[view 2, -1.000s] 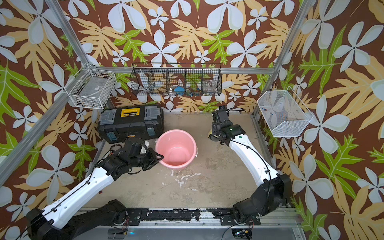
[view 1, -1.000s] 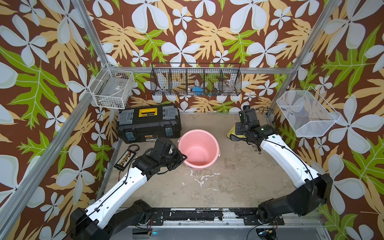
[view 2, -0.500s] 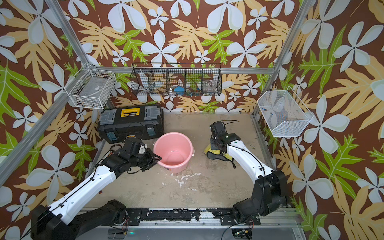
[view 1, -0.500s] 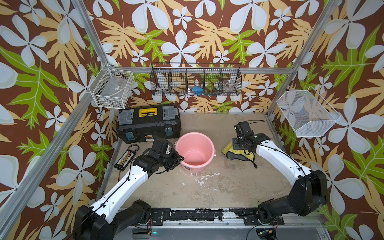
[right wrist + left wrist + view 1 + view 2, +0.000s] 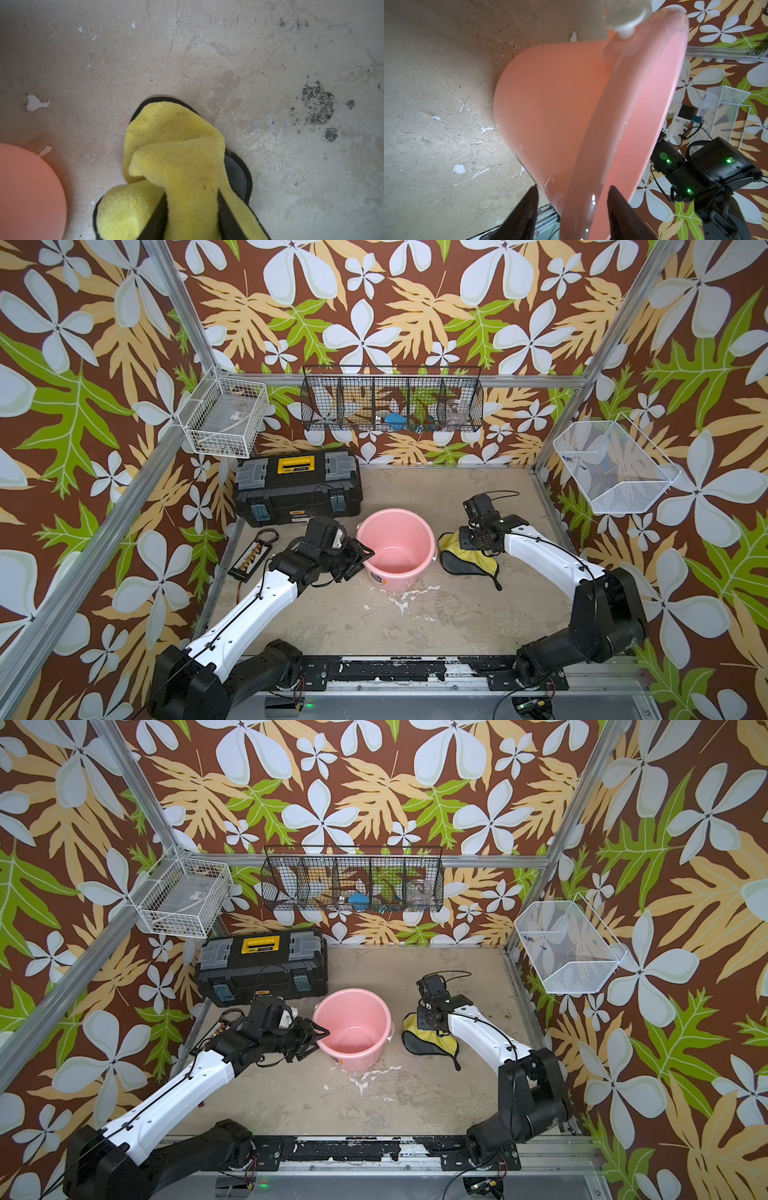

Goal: Wipe the inside of the bucket with a cloth
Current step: Place the cleaning item at the center of the board, then reset both arms

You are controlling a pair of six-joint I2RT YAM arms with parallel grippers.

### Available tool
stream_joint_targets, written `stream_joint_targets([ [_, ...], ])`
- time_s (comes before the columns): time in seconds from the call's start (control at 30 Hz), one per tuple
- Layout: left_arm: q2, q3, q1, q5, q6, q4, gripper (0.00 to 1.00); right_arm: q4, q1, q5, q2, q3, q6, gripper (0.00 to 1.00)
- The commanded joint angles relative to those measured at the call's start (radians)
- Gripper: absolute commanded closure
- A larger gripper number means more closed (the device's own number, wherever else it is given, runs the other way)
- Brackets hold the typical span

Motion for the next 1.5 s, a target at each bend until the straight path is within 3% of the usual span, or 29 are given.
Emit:
stream_joint_targets([
  [0.0, -0.010, 0.026, 0.002, -0.021, 0.028, 0.003, 0.32, 0.029, 0.001, 0.012, -0.006, 0.004, 0.006, 0.34],
  [0.07, -0.020, 0.061, 0.002, -0.047, 0.044, -0.017, 0.21, 0.028, 0.000, 0.030, -0.015, 0.009, 0.007, 0.21],
  [0.1, -0.026, 0.085, 0.002, -0.072, 0.061, -0.038, 0.08, 0.029, 0.001, 0.038, -0.025, 0.013, 0.007, 0.09],
  [0.13, -0.030, 0.114, 0.002, -0.092, 0.078, -0.059, 0.07, 0.029, -0.002, 0.041, -0.031, 0.020, 0.008, 0.01],
  [0.2, -0.034, 0.177, 0.002, -0.128, 0.123, -0.103, 0.00, 0.023, -0.014, 0.032, -0.049, 0.050, 0.009, 0.00],
  [0.27, -0.034, 0.239, 0.005, -0.191, 0.181, -0.156, 0.00, 0.025, -0.022, 0.027, -0.071, 0.078, 0.006, 0.00],
  [0.37, -0.047, 0.331, 0.008, -0.448, 0.296, -0.243, 0.00, 0.040, -0.034, 0.065, -0.109, 0.131, -0.008, 0.00],
  [0.47, -0.093, 0.320, 0.016, -0.747, 0.410, -0.200, 0.00, 0.101, -0.056, 0.142, -0.163, 0.145, -0.045, 0.00],
  [0.53, -0.141, 0.227, 0.019, -0.945, 0.511, -0.066, 0.00, 0.159, -0.105, 0.138, -0.186, 0.131, -0.070, 0.00],
  [0.63, -0.220, -0.048, 0.020, -1.224, 0.705, 0.283, 0.00, 0.211, -0.201, 0.144, -0.198, 0.096, -0.058, 0.00],
  [0.67, -0.250, -0.156, 0.020, -1.281, 0.775, 0.429, 0.00, 0.251, -0.224, 0.155, -0.211, 0.055, -0.075, 0.00],
  [0.77, -0.292, -0.454, 0.020, -1.405, 0.940, 0.842, 0.00, 0.622, -0.246, 0.091, -0.309, -0.208, -0.237, 0.00],
  [0.87, -0.271, -0.660, 0.022, -1.513, 1.002, 1.154, 0.00, 0.836, -0.253, 0.208, -0.364, -0.399, -0.236, 0.00],
  [1.1, -0.046, -0.712, 0.026, -1.401, 1.138, 1.416, 0.00, 1.106, -0.257, 0.290, -0.352, -0.645, -0.277, 0.00],
  [1.17, 0.035, -0.757, 0.030, -1.397, 1.187, 1.594, 0.00, 1.185, -0.259, 0.305, -0.361, -0.711, -0.265, 0.00],
  [1.33, 0.244, -0.784, 0.045, -1.251, 1.278, 1.898, 0.00, 1.514, -0.276, 0.339, -0.326, -0.912, -0.222, 0.00],
  [1.43, 0.355, -0.733, 0.055, -1.163, 1.331, 1.910, 0.00, 1.632, -0.277, 0.189, -0.318, -0.947, -0.304, 0.00],
  [1.47, 0.374, -0.730, 0.062, -1.148, 1.339, 1.939, 0.00, 1.686, -0.276, 0.203, -0.305, -0.961, -0.310, 0.00],
])
